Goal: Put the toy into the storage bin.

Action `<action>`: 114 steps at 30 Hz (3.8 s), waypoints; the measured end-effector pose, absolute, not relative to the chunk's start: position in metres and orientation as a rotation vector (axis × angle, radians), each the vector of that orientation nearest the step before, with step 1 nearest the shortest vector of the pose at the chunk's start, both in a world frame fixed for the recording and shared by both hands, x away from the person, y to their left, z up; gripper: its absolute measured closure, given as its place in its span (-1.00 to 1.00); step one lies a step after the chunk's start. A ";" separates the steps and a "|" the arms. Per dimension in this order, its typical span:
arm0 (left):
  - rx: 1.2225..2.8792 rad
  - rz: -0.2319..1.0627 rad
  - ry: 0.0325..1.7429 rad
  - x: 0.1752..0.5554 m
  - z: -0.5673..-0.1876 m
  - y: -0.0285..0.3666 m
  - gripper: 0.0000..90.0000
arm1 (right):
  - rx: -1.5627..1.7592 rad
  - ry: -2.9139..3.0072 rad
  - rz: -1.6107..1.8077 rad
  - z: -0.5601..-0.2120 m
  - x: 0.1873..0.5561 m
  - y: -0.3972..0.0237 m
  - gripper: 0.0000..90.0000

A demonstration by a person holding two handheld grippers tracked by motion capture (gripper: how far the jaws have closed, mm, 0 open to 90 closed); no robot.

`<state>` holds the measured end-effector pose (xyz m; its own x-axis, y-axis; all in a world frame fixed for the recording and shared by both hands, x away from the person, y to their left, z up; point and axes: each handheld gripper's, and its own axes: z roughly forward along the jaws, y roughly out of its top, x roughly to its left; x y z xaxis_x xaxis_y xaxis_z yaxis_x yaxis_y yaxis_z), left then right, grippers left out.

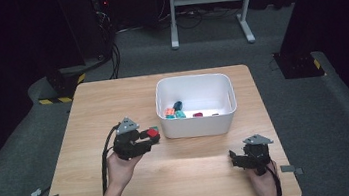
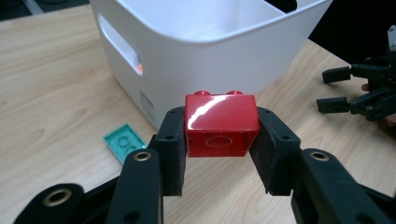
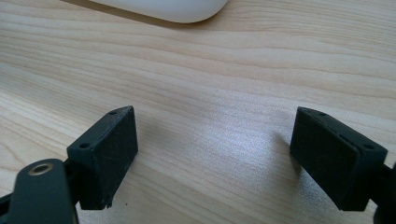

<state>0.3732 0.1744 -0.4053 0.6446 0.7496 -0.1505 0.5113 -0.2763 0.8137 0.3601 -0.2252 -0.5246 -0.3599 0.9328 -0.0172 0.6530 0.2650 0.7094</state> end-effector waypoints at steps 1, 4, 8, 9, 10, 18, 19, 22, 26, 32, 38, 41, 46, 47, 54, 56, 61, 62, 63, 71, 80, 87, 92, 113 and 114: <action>1.944 0.321 0.986 0.375 -0.402 0.175 0.29 | 1.434 2.106 0.862 -0.525 0.360 -0.225 -0.67; 1.932 0.312 0.977 0.378 -0.393 0.174 0.29 | 1.433 2.107 0.863 -0.525 0.360 -0.225 -0.67; 1.935 0.319 0.959 0.383 -0.382 0.170 0.29 | 1.434 2.106 0.862 -0.525 0.360 -0.225 -0.67; 1.935 0.317 0.955 0.385 -0.379 0.169 0.29 | 1.433 2.106 0.862 -0.525 0.360 -0.225 -0.67; 1.935 0.317 0.955 0.385 -0.379 0.169 0.29 | 1.434 2.106 0.862 -0.525 0.360 -0.225 -0.67; 1.930 0.307 0.924 0.402 -0.359 0.157 0.29 | 1.433 2.106 0.862 -0.525 0.360 -0.225 -0.67; 1.929 0.305 0.921 0.404 -0.358 0.156 0.29 | 1.433 2.106 0.862 -0.525 0.360 -0.225 -0.67; 1.929 0.299 0.916 0.410 -0.354 0.151 0.29 | 1.432 2.107 0.862 -0.525 0.360 -0.225 -0.67; 1.926 0.274 0.923 0.420 -0.354 0.143 0.29 | 1.432 2.107 0.862 -0.525 0.360 -0.225 -0.67; 1.936 0.257 0.945 0.434 -0.359 0.133 0.29 | 1.432 2.107 0.862 -0.525 0.360 -0.225 -0.67; 1.941 0.258 0.970 0.443 -0.365 0.126 0.29 | 1.432 2.107 0.863 -0.525 0.360 -0.225 -0.67; 1.956 0.262 0.979 0.447 -0.369 0.121 0.28 | 1.433 2.107 0.862 -0.525 0.360 -0.225 -0.67; 1.979 0.278 0.990 0.452 -0.374 0.116 0.27 | 1.433 2.107 0.862 -0.525 0.360 -0.225 -0.67; 1.983 0.278 0.998 0.453 -0.376 0.115 0.16 | 1.433 2.107 0.861 -0.525 0.360 -0.225 -0.67; 1.981 0.318 1.000 0.450 -0.375 0.115 -0.05 | 1.433 2.107 0.862 -0.525 0.360 -0.225 -0.67; 1.984 0.339 0.992 0.446 -0.374 0.116 -0.07 | 1.433 2.107 0.862 -0.525 0.360 -0.225 -0.67; 1.966 0.378 1.001 0.436 -0.369 0.126 -0.13 | 1.434 2.107 0.862 -0.525 0.360 -0.225 -0.67; 1.955 0.378 1.002 0.434 -0.369 0.128 -0.14 | 1.434 2.107 0.862 -0.525 0.360 -0.225 -0.67; 1.948 0.381 1.003 0.432 -0.368 0.131 -0.15 | 1.433 2.107 0.862 -0.525 0.360 -0.225 -0.67; 1.915 0.427 1.040 0.416 -0.370 0.156 -0.16 | 1.434 2.107 0.862 -0.525 0.360 -0.225 -0.67; 1.859 0.456 1.091 0.396 -0.379 0.182 -0.17 | 1.434 2.107 0.862 -0.525 0.360 -0.225 -0.67; 1.861 0.449 1.149 0.388 -0.400 0.195 -0.17 | 1.434 2.107 0.862 -0.525 0.360 -0.225 -0.67; 1.874 0.446 1.182 0.389 -0.414 0.196 -0.17 | 1.434 2.107 0.862 -0.525 0.360 -0.225 -0.67; 1.898 0.423 1.327 0.412 -0.480 0.182 -0.17 | 1.434 2.107 0.862 -0.525 0.360 -0.225 -0.67; 1.899 0.422 1.329 0.414 -0.482 0.181 -0.17 | 1.433 2.107 0.862 -0.525 0.360 -0.225 -0.67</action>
<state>0.4135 0.1811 -0.4820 0.4017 0.9030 -0.1525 0.6494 -0.1634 0.7427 0.3599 -0.2252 -0.5246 -0.3604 0.9326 -0.0173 0.6531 0.2655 0.7092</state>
